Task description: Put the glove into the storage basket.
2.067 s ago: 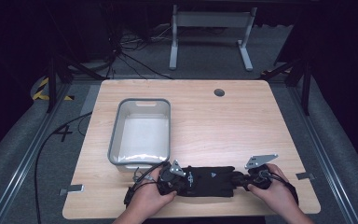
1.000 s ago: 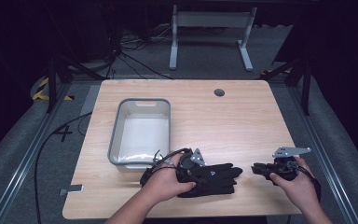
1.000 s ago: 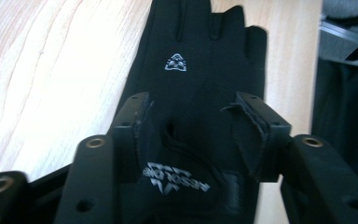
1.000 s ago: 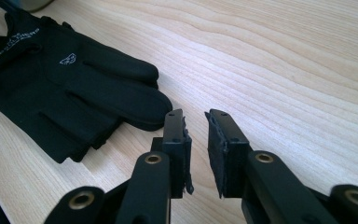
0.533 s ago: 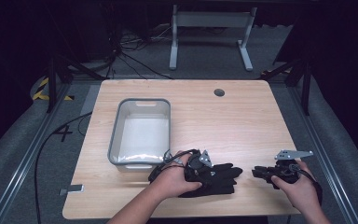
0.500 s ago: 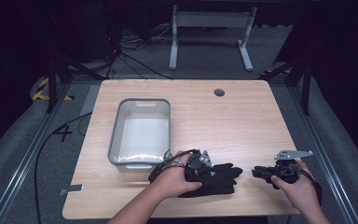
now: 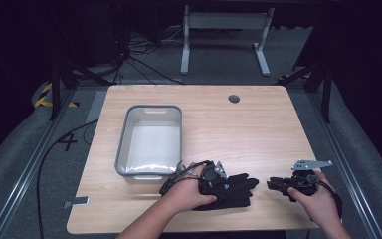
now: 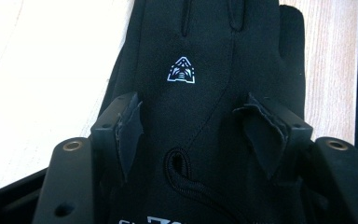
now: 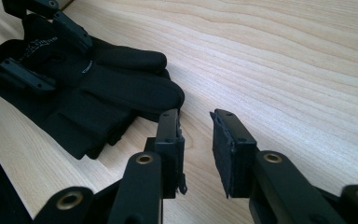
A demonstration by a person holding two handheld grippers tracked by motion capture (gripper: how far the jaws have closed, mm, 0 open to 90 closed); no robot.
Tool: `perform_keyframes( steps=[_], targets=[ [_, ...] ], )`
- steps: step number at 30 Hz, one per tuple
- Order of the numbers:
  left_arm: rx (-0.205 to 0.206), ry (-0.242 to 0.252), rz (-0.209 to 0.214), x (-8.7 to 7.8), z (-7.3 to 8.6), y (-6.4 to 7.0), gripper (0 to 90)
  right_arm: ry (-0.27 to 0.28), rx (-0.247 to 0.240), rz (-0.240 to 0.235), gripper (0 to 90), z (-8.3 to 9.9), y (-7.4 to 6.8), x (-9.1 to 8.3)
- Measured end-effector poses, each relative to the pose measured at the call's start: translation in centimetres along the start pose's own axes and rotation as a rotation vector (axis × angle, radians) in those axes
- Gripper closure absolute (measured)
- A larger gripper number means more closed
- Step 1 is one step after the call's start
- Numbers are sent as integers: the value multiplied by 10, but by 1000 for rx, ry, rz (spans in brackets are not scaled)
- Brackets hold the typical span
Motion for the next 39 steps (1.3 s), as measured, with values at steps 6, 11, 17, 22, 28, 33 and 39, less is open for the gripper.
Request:
perform_keyframes(
  steps=[6, 11, 17, 22, 28, 33, 39],
  targets=[
    [18, -6, 30, 4, 0, 1, 274, -1, 1, -7, 716, -1, -1, 1],
    [48, -42, 12, 6, -3, 4, 245, 2, -6, -10, 716, -1, -3, 0],
    [99, -84, -41, 8, -6, 9, 253, 11, -9, -15, 713, -2, -4, -1],
    [90, -93, -60, 8, -7, 11, 283, 9, -13, -23, 713, -2, -5, -1],
    [50, -80, -90, 6, -7, 8, 400, 2, -17, -29, 714, -2, -7, 2],
    [4, -64, -116, 3, -6, 4, 603, 9, -16, -28, 716, -2, -6, 0],
    [-61, -32, -72, -3, -7, -3, 673, 10, -12, -25, 719, -2, -3, 0]
  ],
)
Point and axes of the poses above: each handheld gripper's, and its own axes: x roughly forward along the jaws, z roughly out of its underside, y roughly to its right, the point moved 2 cm from there along x, roughly forward along the jaws, and after that the axes turned 3 degrees about x, right-handed, at the moved point
